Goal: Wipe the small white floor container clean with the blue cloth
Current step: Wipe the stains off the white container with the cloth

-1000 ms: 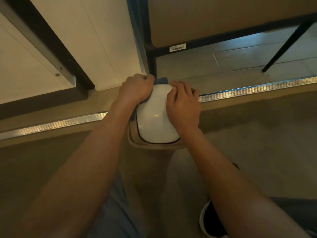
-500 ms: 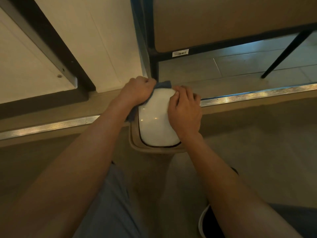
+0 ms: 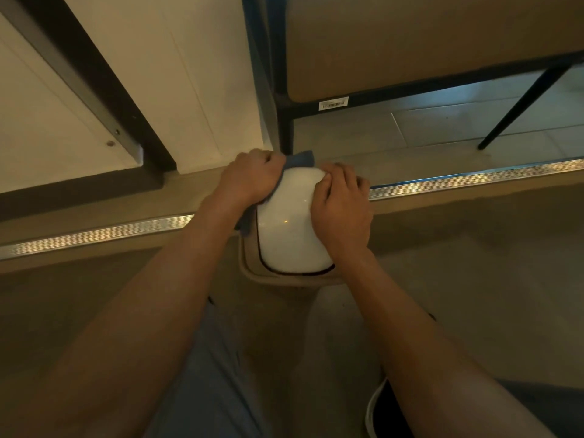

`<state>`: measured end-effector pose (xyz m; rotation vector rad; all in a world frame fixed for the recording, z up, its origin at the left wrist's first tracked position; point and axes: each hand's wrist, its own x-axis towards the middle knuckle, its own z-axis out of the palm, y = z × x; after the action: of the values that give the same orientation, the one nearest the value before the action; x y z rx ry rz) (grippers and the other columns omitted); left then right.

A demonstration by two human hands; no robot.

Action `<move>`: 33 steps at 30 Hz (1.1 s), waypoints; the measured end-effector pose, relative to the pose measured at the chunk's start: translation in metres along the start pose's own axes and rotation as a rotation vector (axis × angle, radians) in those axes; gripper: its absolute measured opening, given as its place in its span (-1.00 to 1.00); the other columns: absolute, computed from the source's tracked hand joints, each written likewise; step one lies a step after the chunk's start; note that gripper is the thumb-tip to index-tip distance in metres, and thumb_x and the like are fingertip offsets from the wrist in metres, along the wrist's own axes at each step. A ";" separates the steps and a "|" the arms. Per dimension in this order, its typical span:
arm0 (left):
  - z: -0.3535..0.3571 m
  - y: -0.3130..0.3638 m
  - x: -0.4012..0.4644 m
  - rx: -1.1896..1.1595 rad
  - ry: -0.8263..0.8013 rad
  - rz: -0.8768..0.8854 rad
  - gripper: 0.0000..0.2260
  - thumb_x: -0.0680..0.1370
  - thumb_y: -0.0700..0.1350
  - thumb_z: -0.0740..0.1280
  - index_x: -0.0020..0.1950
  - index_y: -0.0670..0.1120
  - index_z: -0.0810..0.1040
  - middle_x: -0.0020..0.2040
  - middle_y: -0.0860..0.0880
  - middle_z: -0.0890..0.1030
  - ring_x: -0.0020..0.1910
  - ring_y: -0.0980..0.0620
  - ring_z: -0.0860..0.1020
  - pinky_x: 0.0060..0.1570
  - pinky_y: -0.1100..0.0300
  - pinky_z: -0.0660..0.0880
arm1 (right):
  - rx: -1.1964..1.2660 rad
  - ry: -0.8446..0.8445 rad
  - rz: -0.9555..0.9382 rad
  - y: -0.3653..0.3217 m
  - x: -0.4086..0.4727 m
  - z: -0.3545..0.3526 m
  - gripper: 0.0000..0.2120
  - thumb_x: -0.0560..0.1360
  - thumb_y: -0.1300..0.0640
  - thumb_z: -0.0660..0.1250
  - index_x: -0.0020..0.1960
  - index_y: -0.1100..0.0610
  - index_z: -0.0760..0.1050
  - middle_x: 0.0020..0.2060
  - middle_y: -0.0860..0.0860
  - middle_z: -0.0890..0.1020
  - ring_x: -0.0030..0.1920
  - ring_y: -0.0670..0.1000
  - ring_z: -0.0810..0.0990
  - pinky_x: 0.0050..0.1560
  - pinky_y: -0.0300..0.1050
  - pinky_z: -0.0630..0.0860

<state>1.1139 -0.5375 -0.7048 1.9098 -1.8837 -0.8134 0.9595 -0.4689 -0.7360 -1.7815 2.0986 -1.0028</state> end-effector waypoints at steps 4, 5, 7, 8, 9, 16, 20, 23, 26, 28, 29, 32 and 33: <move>0.011 0.042 0.014 0.385 -0.052 -0.011 -0.63 0.65 0.15 0.05 0.05 -0.08 0.50 -0.03 -0.10 0.53 -0.12 -0.07 0.50 -0.07 0.04 0.39 | -0.003 0.005 -0.007 0.002 0.001 0.001 -0.55 0.62 -0.04 -0.07 0.32 0.06 0.48 0.29 0.01 0.52 0.24 0.12 0.46 0.16 0.02 0.45; 0.014 0.047 0.010 0.422 -0.037 0.038 -0.64 0.67 0.14 0.04 0.00 -0.07 0.49 -0.07 -0.09 0.53 -0.17 -0.04 0.49 -0.10 0.05 0.37 | -0.004 0.011 -0.007 0.002 0.001 0.001 -0.54 0.62 -0.05 -0.08 0.31 0.05 0.48 0.28 0.00 0.53 0.22 0.12 0.47 0.16 0.01 0.44; 0.015 0.041 -0.003 0.400 0.014 0.148 -0.62 0.69 0.12 0.02 -0.04 -0.05 0.53 -0.12 -0.07 0.58 -0.23 -0.01 0.49 -0.18 0.07 0.36 | -0.002 0.023 -0.009 0.002 0.000 0.002 -0.54 0.61 -0.05 -0.08 0.29 0.05 0.49 0.27 0.01 0.54 0.20 0.11 0.47 0.15 0.02 0.46; 0.014 0.030 -0.009 0.329 0.035 0.216 -0.60 0.69 0.12 0.02 -0.01 -0.04 0.57 -0.12 -0.07 0.60 -0.22 -0.02 0.52 -0.20 0.07 0.38 | 0.005 0.025 -0.005 0.002 0.000 0.002 -0.54 0.61 -0.05 -0.06 0.29 0.06 0.49 0.27 0.01 0.54 0.21 0.12 0.47 0.14 0.05 0.47; 0.011 0.017 -0.013 0.222 0.052 0.279 -0.60 0.70 0.12 0.03 0.04 -0.03 0.60 -0.08 -0.07 0.63 -0.16 -0.04 0.56 -0.18 0.07 0.42 | 0.012 0.021 0.002 0.002 0.000 0.001 -0.55 0.61 -0.05 -0.05 0.30 0.07 0.49 0.28 0.02 0.53 0.23 0.12 0.46 0.13 0.07 0.49; 0.008 0.009 -0.011 -0.126 0.119 -0.037 -0.66 0.63 0.09 0.10 -0.20 0.01 0.54 -0.19 -0.05 0.59 -0.11 -0.11 0.57 -0.13 0.04 0.45 | -0.001 -0.003 -0.002 -0.001 0.001 0.000 -0.48 0.60 -0.08 -0.12 0.31 0.09 0.48 0.30 0.03 0.52 0.27 0.15 0.44 0.17 0.07 0.45; 0.023 0.021 -0.016 0.070 0.253 -0.027 -0.66 0.67 0.08 0.08 0.02 -0.03 0.60 -0.14 0.00 0.55 -0.12 -0.05 0.55 -0.15 0.10 0.37 | 0.025 0.003 0.001 0.000 0.001 -0.002 -0.52 0.61 -0.06 -0.09 0.31 0.08 0.48 0.30 0.02 0.51 0.27 0.15 0.43 0.15 0.04 0.45; 0.041 -0.002 -0.055 0.020 0.433 0.190 -0.66 0.70 0.05 0.07 0.25 -0.03 0.57 0.15 -0.06 0.60 0.19 -0.05 0.53 0.17 0.06 0.46 | 0.021 0.002 -0.009 0.000 0.000 0.000 -0.53 0.62 -0.04 -0.07 0.31 0.09 0.48 0.31 0.04 0.52 0.28 0.16 0.44 0.15 0.03 0.45; 0.058 -0.020 -0.094 -0.156 0.405 0.147 -0.58 0.71 0.11 0.00 0.53 0.05 0.34 0.55 -0.09 0.31 0.50 -0.06 0.30 0.44 0.10 0.25 | 0.043 0.011 -0.025 0.002 -0.001 -0.001 -0.57 0.63 -0.02 -0.02 0.32 0.10 0.48 0.29 0.07 0.53 0.27 0.16 0.44 0.13 0.02 0.46; 0.058 -0.022 -0.102 -0.242 0.390 0.089 -0.57 0.71 0.14 -0.02 0.56 0.09 0.27 0.57 -0.08 0.26 0.47 -0.01 0.33 0.36 0.12 0.30 | 0.052 0.010 -0.034 0.002 -0.002 -0.003 -0.59 0.64 0.00 0.01 0.32 0.11 0.48 0.29 0.08 0.53 0.26 0.17 0.44 0.12 0.02 0.46; 0.054 -0.021 -0.097 -0.249 0.391 0.078 -0.58 0.72 0.13 -0.01 0.55 0.08 0.29 0.53 -0.08 0.31 0.39 0.05 0.38 0.29 0.16 0.32 | 0.051 0.007 -0.036 0.003 -0.002 -0.003 -0.60 0.64 0.00 0.01 0.32 0.11 0.48 0.29 0.09 0.53 0.26 0.17 0.44 0.13 0.02 0.45; 0.030 -0.011 -0.060 -0.241 0.337 0.017 -0.65 0.72 0.09 0.03 0.33 0.01 0.52 0.24 -0.08 0.58 0.16 0.05 0.53 0.12 0.15 0.42 | 0.045 0.005 -0.055 0.004 -0.001 -0.004 -0.59 0.64 0.01 0.00 0.31 0.12 0.50 0.28 0.09 0.54 0.23 0.16 0.46 0.20 0.03 0.43; 0.022 -0.009 -0.045 -0.275 0.286 -0.045 -0.65 0.72 0.08 0.04 0.22 -0.02 0.57 0.12 -0.09 0.62 0.11 -0.02 0.57 0.10 0.10 0.47 | 0.048 0.003 -0.055 0.004 0.000 -0.003 -0.59 0.64 0.02 0.00 0.31 0.11 0.50 0.27 0.08 0.54 0.22 0.16 0.46 0.21 0.04 0.43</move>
<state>1.1090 -0.4894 -0.7202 1.7934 -1.4837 -0.7246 0.9547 -0.4672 -0.7359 -1.8249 2.0194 -1.0612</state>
